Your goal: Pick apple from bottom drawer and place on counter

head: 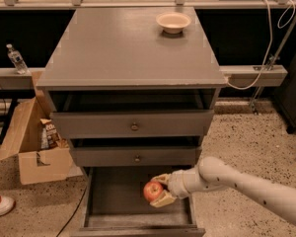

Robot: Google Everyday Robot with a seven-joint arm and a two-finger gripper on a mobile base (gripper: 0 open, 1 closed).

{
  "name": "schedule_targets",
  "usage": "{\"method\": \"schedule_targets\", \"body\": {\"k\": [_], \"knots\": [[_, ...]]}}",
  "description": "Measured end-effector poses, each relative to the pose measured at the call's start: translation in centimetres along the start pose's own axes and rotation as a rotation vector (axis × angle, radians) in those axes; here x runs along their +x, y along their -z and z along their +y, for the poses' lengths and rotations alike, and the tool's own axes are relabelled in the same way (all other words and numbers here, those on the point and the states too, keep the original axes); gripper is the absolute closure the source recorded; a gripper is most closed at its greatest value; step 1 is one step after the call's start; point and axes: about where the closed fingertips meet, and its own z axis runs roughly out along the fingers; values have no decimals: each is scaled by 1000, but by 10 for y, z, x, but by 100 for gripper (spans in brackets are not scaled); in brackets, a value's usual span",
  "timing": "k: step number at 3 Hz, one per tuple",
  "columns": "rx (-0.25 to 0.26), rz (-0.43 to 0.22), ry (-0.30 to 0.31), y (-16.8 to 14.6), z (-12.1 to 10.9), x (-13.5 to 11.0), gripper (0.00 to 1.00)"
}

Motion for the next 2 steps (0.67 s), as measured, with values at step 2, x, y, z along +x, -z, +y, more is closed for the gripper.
{"method": "schedule_targets", "body": {"k": [2], "knots": [[29,118,115,70,-3,-78,100]]}}
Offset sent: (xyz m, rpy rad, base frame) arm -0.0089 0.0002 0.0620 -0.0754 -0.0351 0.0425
